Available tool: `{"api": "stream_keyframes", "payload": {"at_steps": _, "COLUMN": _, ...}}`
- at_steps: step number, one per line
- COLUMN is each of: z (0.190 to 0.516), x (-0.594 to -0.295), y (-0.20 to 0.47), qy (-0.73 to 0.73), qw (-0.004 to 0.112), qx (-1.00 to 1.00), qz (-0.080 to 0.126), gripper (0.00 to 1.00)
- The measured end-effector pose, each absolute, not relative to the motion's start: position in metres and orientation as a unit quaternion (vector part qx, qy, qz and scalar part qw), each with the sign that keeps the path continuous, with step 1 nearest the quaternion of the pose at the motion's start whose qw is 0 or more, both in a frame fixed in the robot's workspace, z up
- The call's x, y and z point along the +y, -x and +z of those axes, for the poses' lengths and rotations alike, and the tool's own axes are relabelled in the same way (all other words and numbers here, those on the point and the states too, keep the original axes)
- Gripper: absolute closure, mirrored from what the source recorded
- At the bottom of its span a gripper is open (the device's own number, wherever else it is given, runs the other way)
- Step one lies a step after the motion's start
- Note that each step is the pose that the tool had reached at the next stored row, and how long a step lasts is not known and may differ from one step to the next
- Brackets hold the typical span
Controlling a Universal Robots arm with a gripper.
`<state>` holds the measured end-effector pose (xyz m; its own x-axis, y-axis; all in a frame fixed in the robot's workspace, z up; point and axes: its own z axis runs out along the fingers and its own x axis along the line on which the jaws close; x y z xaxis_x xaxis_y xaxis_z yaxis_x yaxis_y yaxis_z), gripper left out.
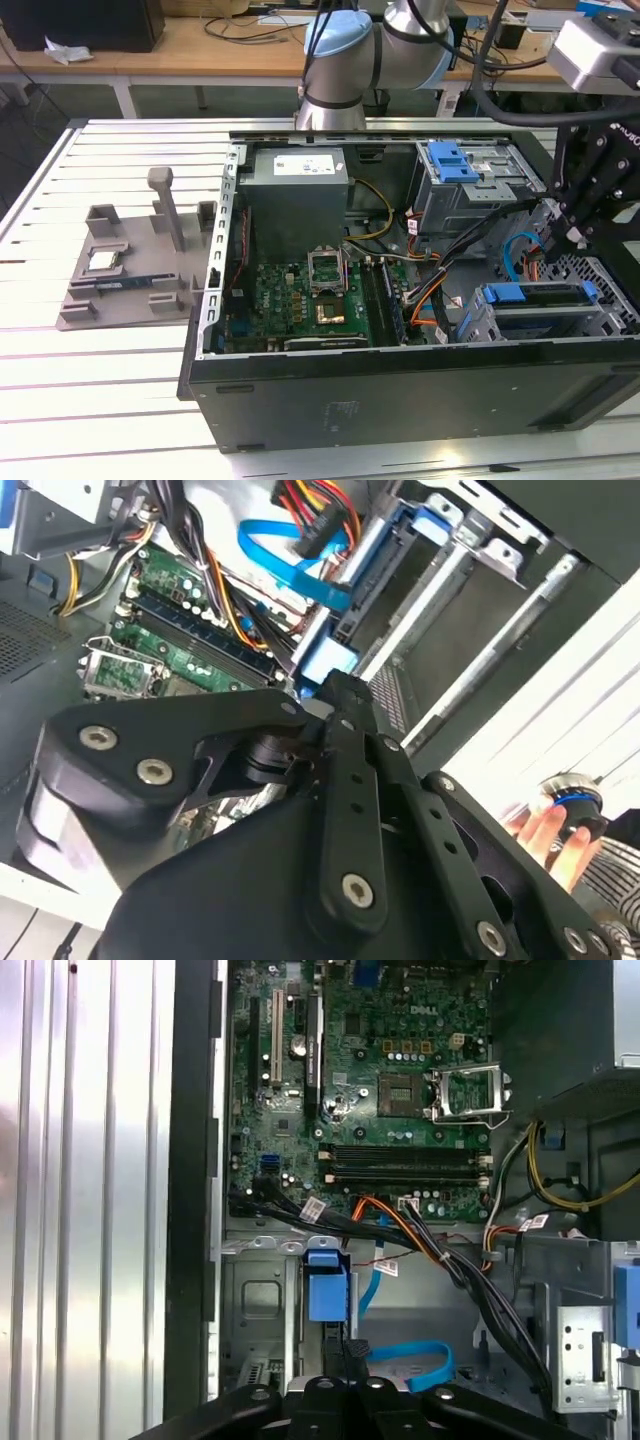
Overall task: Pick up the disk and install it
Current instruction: 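Insert the disk into the insertion slot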
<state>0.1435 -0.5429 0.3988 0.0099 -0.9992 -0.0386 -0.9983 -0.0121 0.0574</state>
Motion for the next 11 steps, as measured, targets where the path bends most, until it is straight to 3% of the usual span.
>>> {"api": "stream_keyframes", "payload": {"at_steps": 3, "z": 0.396, "x": -0.534, "y": -0.147, "qy": -0.713, "qw": 0.008, "qx": -0.701, "qz": -0.034, "gripper": 0.89}}
{"api": "stream_keyframes", "payload": {"at_steps": 11, "z": 0.390, "x": -0.529, "y": -0.186, "qy": -0.712, "qw": 0.023, "qx": -0.701, "qz": -0.045, "gripper": 0.89}}
